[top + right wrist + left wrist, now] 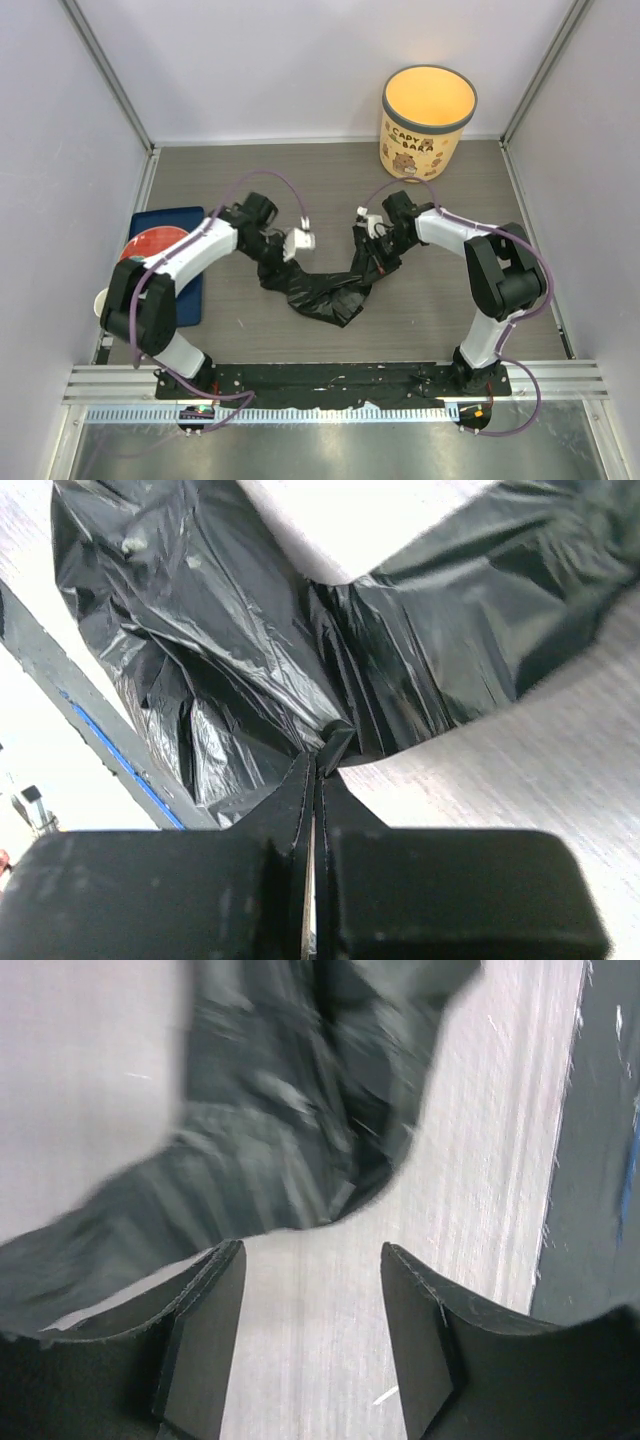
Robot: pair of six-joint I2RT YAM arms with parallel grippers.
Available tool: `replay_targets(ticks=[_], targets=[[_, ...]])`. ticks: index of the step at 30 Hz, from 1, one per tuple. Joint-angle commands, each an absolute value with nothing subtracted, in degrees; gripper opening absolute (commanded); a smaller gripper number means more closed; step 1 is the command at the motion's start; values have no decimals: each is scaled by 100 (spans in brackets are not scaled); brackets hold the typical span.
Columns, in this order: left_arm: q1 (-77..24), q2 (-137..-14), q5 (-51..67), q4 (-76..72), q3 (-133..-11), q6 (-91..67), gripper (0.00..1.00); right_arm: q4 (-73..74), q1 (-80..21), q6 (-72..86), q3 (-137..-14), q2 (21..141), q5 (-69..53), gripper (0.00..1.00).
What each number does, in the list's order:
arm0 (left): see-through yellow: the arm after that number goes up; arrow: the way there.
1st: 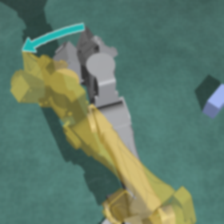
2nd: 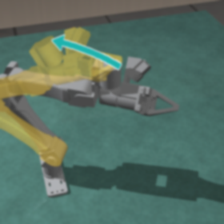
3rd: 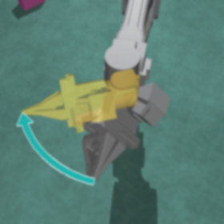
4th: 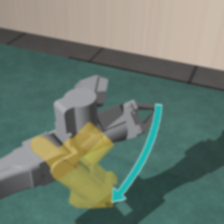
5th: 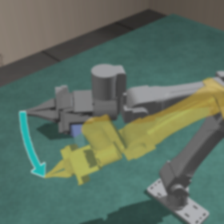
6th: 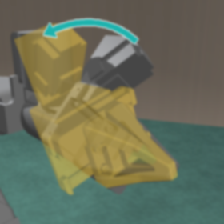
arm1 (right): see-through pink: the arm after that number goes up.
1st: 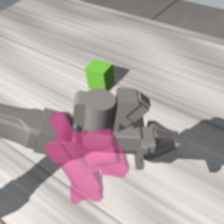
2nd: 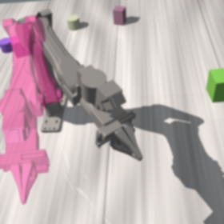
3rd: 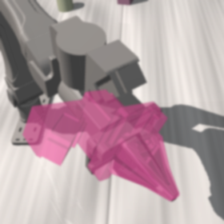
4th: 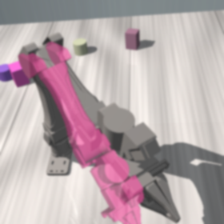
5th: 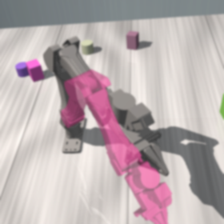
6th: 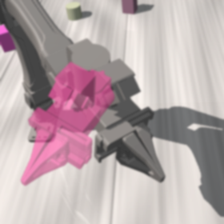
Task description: Put the trash bags into the trash bin
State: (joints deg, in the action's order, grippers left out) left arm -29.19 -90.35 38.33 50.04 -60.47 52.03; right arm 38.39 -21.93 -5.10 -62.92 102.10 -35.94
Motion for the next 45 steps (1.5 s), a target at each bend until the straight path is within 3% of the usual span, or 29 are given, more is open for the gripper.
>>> replay_targets(ticks=[1,4,11,15,18,19,23,25,29,30,33,35,36,41,45], targets=[[-2610,-8517,4571,4047,-6558,3177,64,3437,-2329,-440,-6021,9712,-3507,1],[-2942,-8683,3825,2822,-6425,2445,66,3287,-2329,-387,-5924,9686,-3358,1],[-3954,-9825,1962,2769,-6715,2802,71,3226,-2329,-220,-5889,9493,-3313,1],[-4271,-10194,1013,2707,-6688,2997,67,3313,-2329,-193,-5810,9343,-3366,1],[-4350,-10467,380,2777,-6636,3146,53,3445,-2320,-202,-5670,9290,-3506,1],[-4359,-10529,152,2803,-6610,3181,37,3471,-2320,-193,-5617,9238,-3550,1],[-4351,-10522,-246,2752,-6461,3418,2,3568,-2294,-123,-5335,9071,-3796,1],[-4316,-10258,-168,2339,-6155,3647,0,3682,-2294,-184,-5317,8913,-3911,1],[-4307,-8664,752,876,-5328,4304,0,4270,-1944,-754,-5650,8605,-4489,27],[-4307,-8396,886,513,-5109,4446,0,4454,-1620,-965,-5878,8526,-4683,46],[-4307,-7466,1458,-569,-4335,5289,0,5237,-1136,-1835,-6502,8201,-5194,70],[-4307,-7173,1695,-1069,-4000,5860,0,5545,-1081,-2474,-6889,8025,-5370,78],[-4315,-6937,1949,-1211,-3929,6054,0,5555,-1081,-2618,-7247,7842,-5431,90],[-4377,-6583,2540,-1686,-3823,7151,0,4124,-1125,-1979,-7339,7357,-6045,95],[-4473,-6469,2628,-1968,-3806,7627,0,4533,-1362,-2135,-7444,7654,-6327,91]])
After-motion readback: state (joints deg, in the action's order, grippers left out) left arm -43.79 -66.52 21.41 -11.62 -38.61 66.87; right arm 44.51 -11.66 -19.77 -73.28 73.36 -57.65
